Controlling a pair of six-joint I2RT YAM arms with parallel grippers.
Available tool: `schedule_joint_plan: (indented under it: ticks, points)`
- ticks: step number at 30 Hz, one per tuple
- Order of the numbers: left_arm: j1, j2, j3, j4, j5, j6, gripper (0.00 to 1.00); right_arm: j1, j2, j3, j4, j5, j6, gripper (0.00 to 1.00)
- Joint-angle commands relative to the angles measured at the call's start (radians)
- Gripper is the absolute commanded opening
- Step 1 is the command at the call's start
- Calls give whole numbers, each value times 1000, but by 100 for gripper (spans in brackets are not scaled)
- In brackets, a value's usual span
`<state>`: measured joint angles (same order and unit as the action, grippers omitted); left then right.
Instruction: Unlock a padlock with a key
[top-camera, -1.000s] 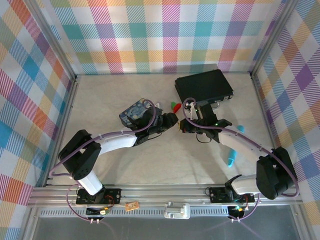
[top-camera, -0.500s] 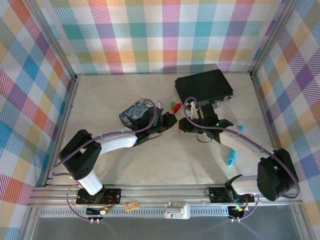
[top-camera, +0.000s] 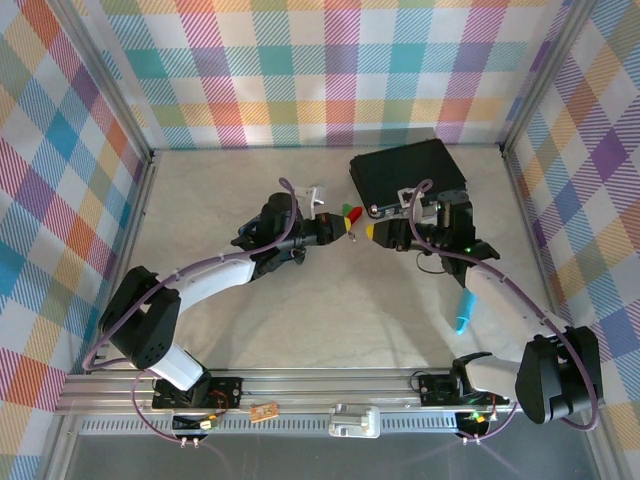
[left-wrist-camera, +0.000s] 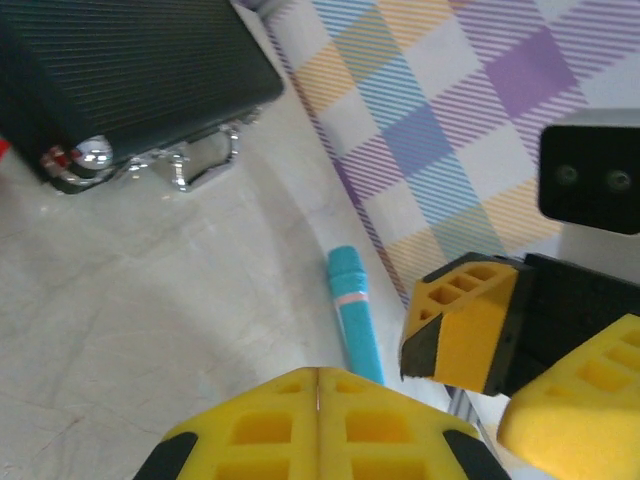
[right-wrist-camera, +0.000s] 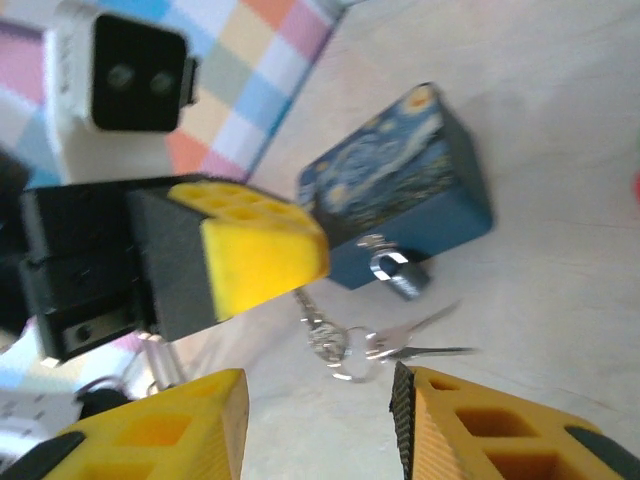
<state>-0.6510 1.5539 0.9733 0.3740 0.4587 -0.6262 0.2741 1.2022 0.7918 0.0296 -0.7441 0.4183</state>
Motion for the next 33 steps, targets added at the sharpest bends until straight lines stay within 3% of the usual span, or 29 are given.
schedule_joint_plan:
  ticks: [1, 5, 14, 22, 29, 33]
  points:
    - [13, -37, 24, 41, 156, 75, 0, 2, 19, -16, 134, -188, 2, 43]
    - [21, -38, 34, 42, 180, 75, 0, 11, 32, -33, 205, -234, 36, 40]
    - [22, -25, 35, 113, 203, 8, 0, 53, 66, -41, 173, -223, 3, 39]
    - [22, -35, 29, 121, 197, -2, 0, 56, 34, -65, 133, -166, -26, 41]
    - [22, -43, 27, 99, 207, 8, 0, 54, -21, -55, 59, -41, -82, 43]
    - [23, -51, 16, 106, 213, 5, 0, 54, 9, -49, 99, -63, -63, 42]
